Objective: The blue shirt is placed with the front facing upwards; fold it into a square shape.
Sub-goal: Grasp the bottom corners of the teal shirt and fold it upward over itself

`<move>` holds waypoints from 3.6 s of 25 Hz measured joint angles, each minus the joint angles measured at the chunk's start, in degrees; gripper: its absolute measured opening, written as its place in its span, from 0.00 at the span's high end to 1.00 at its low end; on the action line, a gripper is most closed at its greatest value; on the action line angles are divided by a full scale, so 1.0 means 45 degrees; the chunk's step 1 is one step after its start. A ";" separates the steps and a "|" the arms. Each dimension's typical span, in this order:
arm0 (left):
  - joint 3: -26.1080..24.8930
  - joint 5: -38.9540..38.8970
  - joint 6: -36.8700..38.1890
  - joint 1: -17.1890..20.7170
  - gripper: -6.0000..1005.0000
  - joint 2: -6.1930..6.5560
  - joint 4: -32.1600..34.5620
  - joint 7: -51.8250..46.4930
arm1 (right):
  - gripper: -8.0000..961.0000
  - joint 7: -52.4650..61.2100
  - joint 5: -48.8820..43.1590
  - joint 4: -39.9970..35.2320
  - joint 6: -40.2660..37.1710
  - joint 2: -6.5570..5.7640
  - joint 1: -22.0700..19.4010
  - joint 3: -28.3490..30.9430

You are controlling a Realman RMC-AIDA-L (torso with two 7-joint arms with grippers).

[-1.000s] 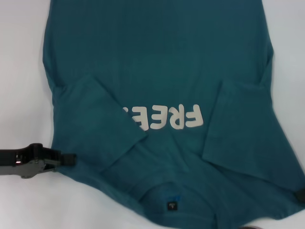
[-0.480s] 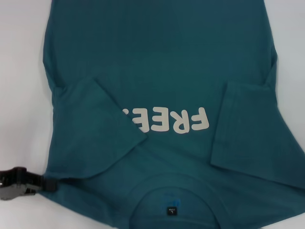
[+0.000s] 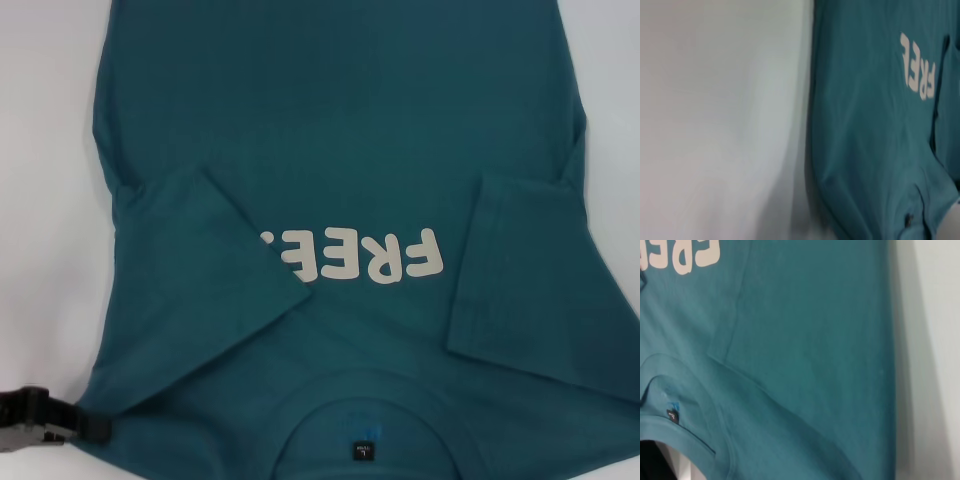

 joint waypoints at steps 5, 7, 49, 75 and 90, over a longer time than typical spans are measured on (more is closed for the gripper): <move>0.0146 0.0008 0.0258 0.0214 0.95 -0.0005 -0.0018 0.0173 | 0.96 -0.0008 -0.0002 0.0000 -0.0029 0.0035 0.0084 -0.0010; 0.0121 0.0010 0.0275 0.0301 0.95 0.0012 -0.0022 0.0210 | 0.96 -0.0003 -0.0002 0.0000 -0.0047 0.0041 0.0115 -0.0020; 0.0121 -0.0776 -0.3908 -0.5290 0.95 0.1158 0.0486 -0.3224 | 0.96 0.2376 0.4312 -0.0174 0.3266 -0.1070 0.3680 0.0682; 0.1640 -0.0779 -0.9250 -0.7104 0.95 0.0714 0.1007 -0.4071 | 0.96 0.2552 0.4210 0.0017 0.9643 0.0023 0.4636 -0.2183; 0.2147 -0.0779 -1.0864 -0.7524 0.95 0.0659 0.1404 -0.4028 | 0.96 0.2551 0.4151 0.0194 1.1942 0.0323 0.5007 -0.3583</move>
